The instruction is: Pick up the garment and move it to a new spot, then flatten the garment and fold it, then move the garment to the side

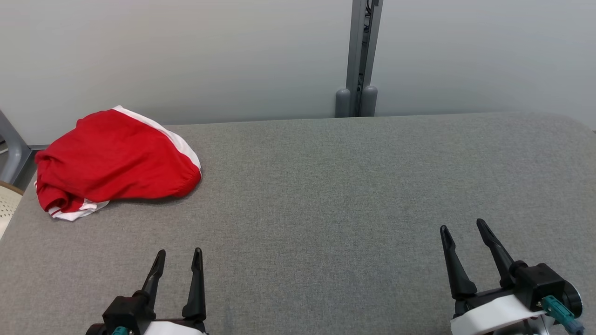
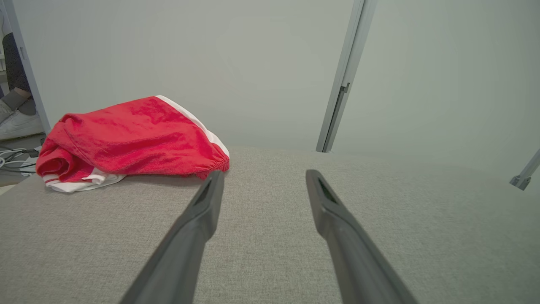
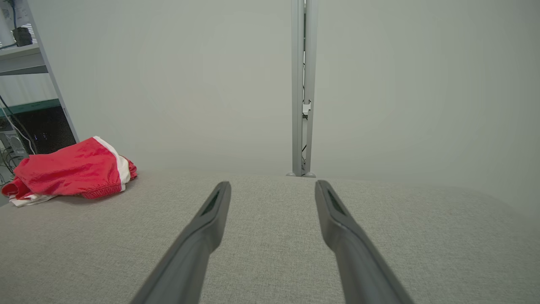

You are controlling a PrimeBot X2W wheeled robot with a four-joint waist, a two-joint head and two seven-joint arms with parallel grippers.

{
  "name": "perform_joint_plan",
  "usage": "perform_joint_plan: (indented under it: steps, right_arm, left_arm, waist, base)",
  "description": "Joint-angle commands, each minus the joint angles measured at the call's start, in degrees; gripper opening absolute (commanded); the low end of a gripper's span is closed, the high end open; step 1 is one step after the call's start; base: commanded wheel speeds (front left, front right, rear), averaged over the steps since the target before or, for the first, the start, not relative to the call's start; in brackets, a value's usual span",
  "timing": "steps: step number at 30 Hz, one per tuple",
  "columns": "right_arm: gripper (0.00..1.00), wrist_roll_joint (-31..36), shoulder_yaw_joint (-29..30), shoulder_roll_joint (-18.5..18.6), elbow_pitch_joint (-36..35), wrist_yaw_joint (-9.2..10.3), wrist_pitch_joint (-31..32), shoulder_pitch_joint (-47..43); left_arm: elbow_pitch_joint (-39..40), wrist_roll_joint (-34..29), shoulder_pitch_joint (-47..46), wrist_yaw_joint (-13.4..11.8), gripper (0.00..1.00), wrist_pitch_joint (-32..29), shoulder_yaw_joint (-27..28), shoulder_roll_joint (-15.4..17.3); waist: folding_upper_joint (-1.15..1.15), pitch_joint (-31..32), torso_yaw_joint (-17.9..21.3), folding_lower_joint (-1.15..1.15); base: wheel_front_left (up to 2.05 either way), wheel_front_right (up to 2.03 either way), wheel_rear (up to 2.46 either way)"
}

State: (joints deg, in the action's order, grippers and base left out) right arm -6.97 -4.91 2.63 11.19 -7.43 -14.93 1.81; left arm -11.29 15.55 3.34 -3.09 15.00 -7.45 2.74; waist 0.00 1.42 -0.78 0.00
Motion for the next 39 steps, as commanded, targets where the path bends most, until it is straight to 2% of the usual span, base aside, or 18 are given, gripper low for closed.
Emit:
perform_joint_plan:
  steps: [1,11,17,22,30,31,39]
  right_arm:
    - [1.0,-0.16,0.13,0.47,0.02,-0.1,-0.42,0.4]
    - [1.0,-0.15,0.45,0.47,-0.13,-0.1,-0.38,0.15]
    - [1.0,0.2,0.85,0.44,-0.69,-0.1,-0.37,-0.35]
    - [1.0,-0.08,0.54,0.44,-1.09,-0.1,-0.37,-0.63]
    - [1.0,-0.79,0.33,0.41,-1.5,-0.1,-0.36,-0.91]
    - [1.0,-0.79,0.33,0.41,-1.5,-0.1,-0.36,-0.91]
    - [1.0,-1.36,-0.11,0.42,-1.56,-0.1,-0.37,-0.82]
  left_arm:
    - [-0.05,-0.33,-0.25,0.06,1.0,0.28,0.17,0.26]
    - [-0.09,-0.5,-0.42,0.18,1.0,0.28,0.1,0.26]
    - [0.33,-0.72,-0.81,0.37,1.0,0.28,-0.2,0.26]
    - [0.75,-1.02,-0.74,0.21,1.0,0.22,-0.13,0.26]
    - [0.83,-1.88,-0.62,0.46,1.0,0.22,0.4,0.27]
    - [0.83,-1.88,-0.62,0.46,1.0,0.22,0.4,0.27]
    - [0.86,-2.47,-0.49,0.98,1.0,0.22,1.02,0.25]
  waist:
    - [0.0,0.02,-0.01,0.0]
    - [0.0,0.09,-0.46,0.0]
    - [0.0,0.01,-3.04,0.0]
    - [0.0,0.04,-6.97,0.0]
    - [0.0,-0.05,-16.38,0.0]
    - [0.0,-0.05,-16.38,0.0]
    - [0.0,-0.08,-24.42,0.0]
  base:
    - [0.0,0.0,0.0]
    - [0.0,0.0,0.0]
    - [0.0,0.0,0.0]
    - [0.0,0.0,0.0]
    - [0.0,0.0,0.0]
    - [0.0,0.0,0.0]
    - [0.0,0.0,0.0]
